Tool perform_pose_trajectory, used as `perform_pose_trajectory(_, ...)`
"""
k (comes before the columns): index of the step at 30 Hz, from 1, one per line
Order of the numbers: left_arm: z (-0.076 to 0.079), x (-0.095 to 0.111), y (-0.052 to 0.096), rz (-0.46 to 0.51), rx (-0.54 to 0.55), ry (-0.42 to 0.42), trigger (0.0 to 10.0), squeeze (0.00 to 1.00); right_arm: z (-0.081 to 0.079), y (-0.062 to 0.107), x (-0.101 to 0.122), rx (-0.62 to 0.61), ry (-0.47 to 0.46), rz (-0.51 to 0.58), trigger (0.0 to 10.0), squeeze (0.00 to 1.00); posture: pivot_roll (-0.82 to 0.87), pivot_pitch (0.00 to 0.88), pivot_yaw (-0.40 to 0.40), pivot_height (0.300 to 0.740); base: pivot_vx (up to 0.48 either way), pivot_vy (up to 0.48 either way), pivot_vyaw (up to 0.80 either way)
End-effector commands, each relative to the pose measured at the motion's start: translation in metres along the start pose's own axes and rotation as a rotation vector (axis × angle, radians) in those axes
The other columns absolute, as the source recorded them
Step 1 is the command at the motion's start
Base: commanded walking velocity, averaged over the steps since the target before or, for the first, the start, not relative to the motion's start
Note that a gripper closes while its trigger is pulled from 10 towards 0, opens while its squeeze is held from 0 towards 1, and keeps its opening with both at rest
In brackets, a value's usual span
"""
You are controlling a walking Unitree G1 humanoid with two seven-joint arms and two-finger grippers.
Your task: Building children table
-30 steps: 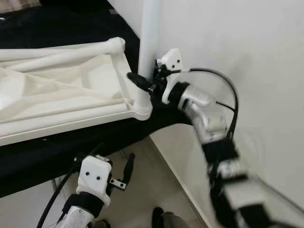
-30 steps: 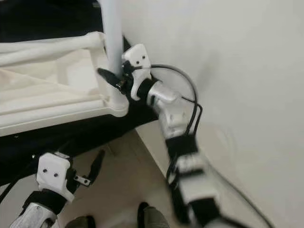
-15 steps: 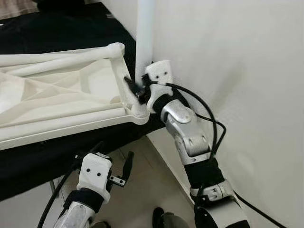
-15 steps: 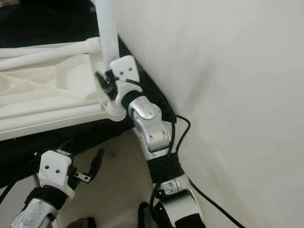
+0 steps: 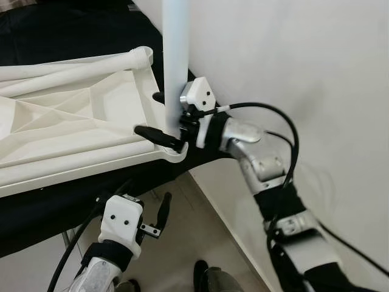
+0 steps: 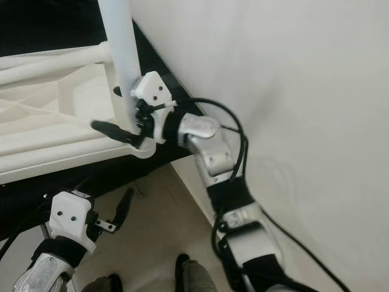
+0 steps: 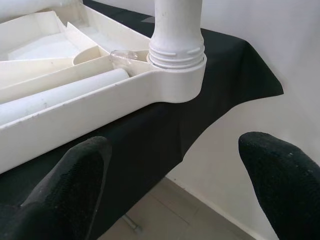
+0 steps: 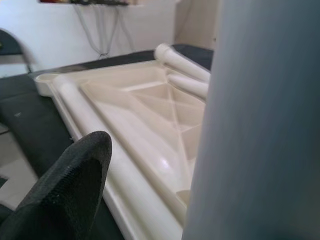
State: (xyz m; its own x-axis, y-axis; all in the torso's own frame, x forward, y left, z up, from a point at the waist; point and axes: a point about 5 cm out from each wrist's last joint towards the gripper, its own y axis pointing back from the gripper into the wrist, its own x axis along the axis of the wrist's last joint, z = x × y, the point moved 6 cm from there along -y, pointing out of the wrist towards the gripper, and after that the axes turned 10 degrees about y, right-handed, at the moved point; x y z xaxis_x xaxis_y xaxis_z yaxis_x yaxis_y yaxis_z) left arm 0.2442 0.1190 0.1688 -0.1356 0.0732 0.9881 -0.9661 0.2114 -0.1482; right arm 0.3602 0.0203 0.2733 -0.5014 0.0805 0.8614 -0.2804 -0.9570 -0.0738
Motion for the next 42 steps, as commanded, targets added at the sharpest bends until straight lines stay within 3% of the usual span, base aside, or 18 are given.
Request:
perform_pose_trajectory(1,0.002,-0.003,0.003,-0.014,0.0,0.02,10.0,0.0,-0.01,-0.003,-0.004,0.09,-0.01,0.005,10.0,0.0,0.1,0.272,-0.095,0.74,0.0,0.0,0.0)
perform_pose_trajectory(3,0.002,-0.002,0.003,-0.014,0.0,0.021,10.0,0.0,-0.009,-0.001,-0.004,0.106,-0.013,0.005,10.0,0.0,0.1,0.274,-0.095,0.74,0.0,0.0,0.0)
perform_pose_trajectory(4,0.002,-0.002,0.003,-0.014,0.0,0.02,10.0,0.0,-0.008,0.0,-0.003,0.126,-0.016,0.01,3.7,0.0,0.1,0.275,-0.094,0.74,0.0,0.0,0.0)
perform_pose_trajectory(5,0.002,-0.002,0.003,-0.015,0.0,0.021,10.0,0.0,-0.007,0.003,-0.002,0.148,-0.031,0.022,0.0,0.0,0.1,0.276,-0.093,0.74,0.0,0.0,0.0)
perform_pose_trajectory(10,0.002,-0.002,0.004,-0.016,0.002,0.021,10.0,0.0,-0.01,0.015,-0.001,0.255,-0.083,0.047,0.0,0.0,0.11,0.28,-0.093,0.74,0.0,0.0,0.0)
perform_pose_trajectory(19,0.002,-0.002,0.004,-0.016,0.001,0.022,10.0,0.0,-0.009,0.025,-0.015,0.272,-0.143,0.04,0.0,0.0,0.1,0.282,-0.092,0.74,0.0,0.0,0.0)
perform_pose_trajectory(22,0.002,-0.002,0.004,-0.016,0.002,0.022,10.0,0.0,-0.004,0.024,-0.035,0.122,-0.163,-0.027,0.0,0.0,0.09,0.28,-0.096,0.74,0.0,0.0,0.0)
perform_pose_trajectory(24,0.002,-0.002,0.004,-0.016,0.002,0.022,10.0,0.0,-0.004,0.024,-0.035,0.122,-0.163,-0.027,0.0,0.0,0.09,0.28,-0.096,0.74,0.0,0.0,0.0)
perform_pose_trajectory(25,0.002,-0.002,0.005,-0.016,0.002,0.023,10.0,0.0,0.005,0.022,-0.056,-0.045,-0.151,-0.137,0.0,0.0,0.09,0.281,-0.101,0.74,0.0,0.0,0.0)
perform_pose_trajectory(26,0.002,-0.002,0.005,-0.016,0.003,0.022,10.0,0.0,0.021,0.03,-0.084,-0.334,-0.18,-0.293,0.0,0.0,0.09,0.281,-0.1,0.74,0.0,0.0,0.0)
perform_pose_trajectory(27,0.002,-0.002,0.005,-0.016,0.003,0.022,10.0,0.0,0.021,0.03,-0.084,-0.334,-0.18,-0.293,0.0,0.0,0.09,0.281,-0.1,0.74,0.0,0.0,0.0)
perform_pose_trajectory(29,0.001,-0.002,0.004,-0.015,0.005,0.02,10.0,0.0,0.015,0.06,-0.114,-0.701,-0.219,-0.497,0.0,0.0,0.09,0.282,-0.098,0.74,0.0,0.0,0.0)
perform_pose_trajectory(31,0.0,-0.002,0.003,-0.014,0.005,0.019,10.0,0.0,0.002,0.061,-0.107,-0.762,-0.226,-0.495,0.0,0.0,0.09,0.284,-0.095,0.74,0.0,0.0,0.0)
perform_pose_trajectory(34,0.0,-0.002,0.002,-0.014,0.003,0.018,10.0,0.0,0.001,0.056,-0.102,-0.764,-0.222,-0.477,0.0,0.0,0.07,0.272,-0.09,0.74,0.0,0.0,0.0)
perform_pose_trajectory(36,0.0,-0.004,-0.001,-0.014,0.0,0.017,10.0,0.0,0.008,0.041,-0.093,-0.753,-0.215,-0.438,0.0,0.0,0.08,0.258,-0.093,0.74,0.0,0.0,0.0)
perform_pose_trajectory(37,0.0,-0.005,-0.002,-0.013,0.0,0.015,10.0,0.0,0.014,0.033,-0.086,-0.743,-0.21,-0.414,10.0,0.0,0.08,0.25,-0.094,0.74,0.0,0.0,0.0)
perform_pose_trajectory(40,0.0,-0.006,-0.004,-0.011,0.001,0.014,10.0,0.0,0.021,0.02,-0.073,-0.706,-0.211,-0.342,10.0,0.0,0.07,0.245,-0.098,0.74,0.0,0.0,0.0)
perform_pose_trajectory(42,-0.001,-0.006,-0.005,-0.01,0.003,0.014,10.0,0.0,0.024,0.007,-0.054,-0.629,-0.222,-0.224,10.0,0.07,0.07,0.244,-0.097,0.74,0.0,0.0,0.0)
